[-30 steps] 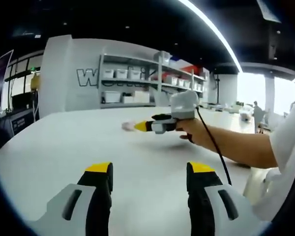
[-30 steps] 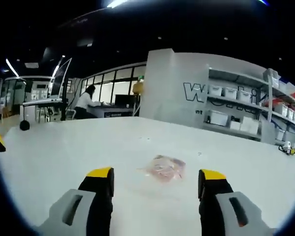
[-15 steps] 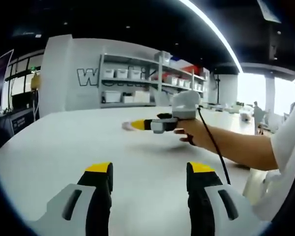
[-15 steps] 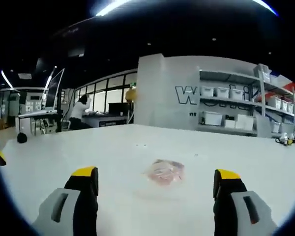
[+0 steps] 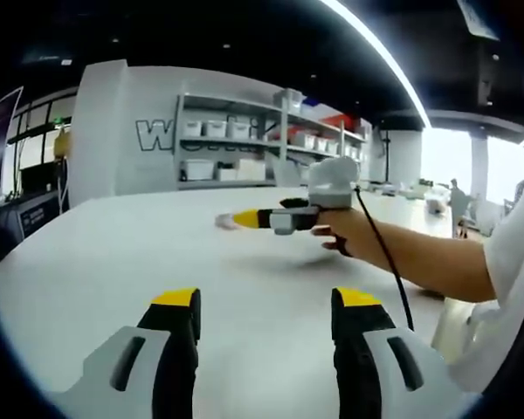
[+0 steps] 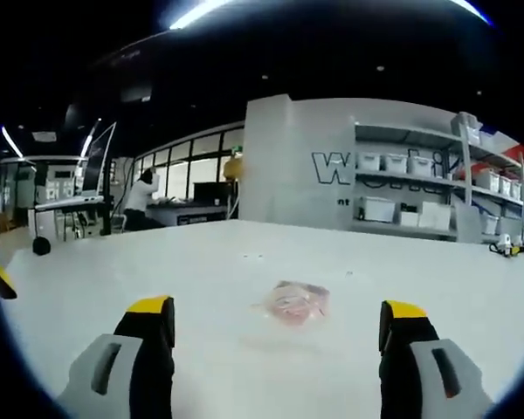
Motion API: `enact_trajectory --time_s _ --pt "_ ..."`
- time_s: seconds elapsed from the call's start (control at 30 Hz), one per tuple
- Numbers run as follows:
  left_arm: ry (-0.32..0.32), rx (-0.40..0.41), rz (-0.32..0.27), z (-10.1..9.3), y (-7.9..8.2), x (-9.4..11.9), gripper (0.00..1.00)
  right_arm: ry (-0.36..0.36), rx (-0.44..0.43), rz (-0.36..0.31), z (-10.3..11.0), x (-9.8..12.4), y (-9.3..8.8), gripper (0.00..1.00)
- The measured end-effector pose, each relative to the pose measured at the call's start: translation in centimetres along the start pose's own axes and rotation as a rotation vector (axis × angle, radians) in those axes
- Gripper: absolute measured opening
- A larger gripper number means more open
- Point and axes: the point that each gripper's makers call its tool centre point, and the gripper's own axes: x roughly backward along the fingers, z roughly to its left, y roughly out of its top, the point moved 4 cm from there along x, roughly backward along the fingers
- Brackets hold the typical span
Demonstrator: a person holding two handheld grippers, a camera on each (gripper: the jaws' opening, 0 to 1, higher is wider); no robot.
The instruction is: Open the resealable bag by pulling the two sides of the seal apart until the entire bag opening is separated and visibly accessible.
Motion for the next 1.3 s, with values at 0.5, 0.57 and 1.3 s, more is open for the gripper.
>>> enact_trajectory --time_s 0.5,0.57,1.3 --pt "-0.006 0.005 0.0 0.0 0.0 -0.2 0.6 0.016 -0.008 -0.005 1.3 1.8 0.2 0.95" --pt "-0.006 0.005 -0.001 0.0 0.0 -0.2 0.6 0.018 -0.01 -0.001 0.9 1.3 0.2 0.95" --pt "0.01 0.016 -0.005 0.1 -0.2 -0.2 0.59 0.042 -0.032 -0.017 0.7 1.9 0.7 0.9"
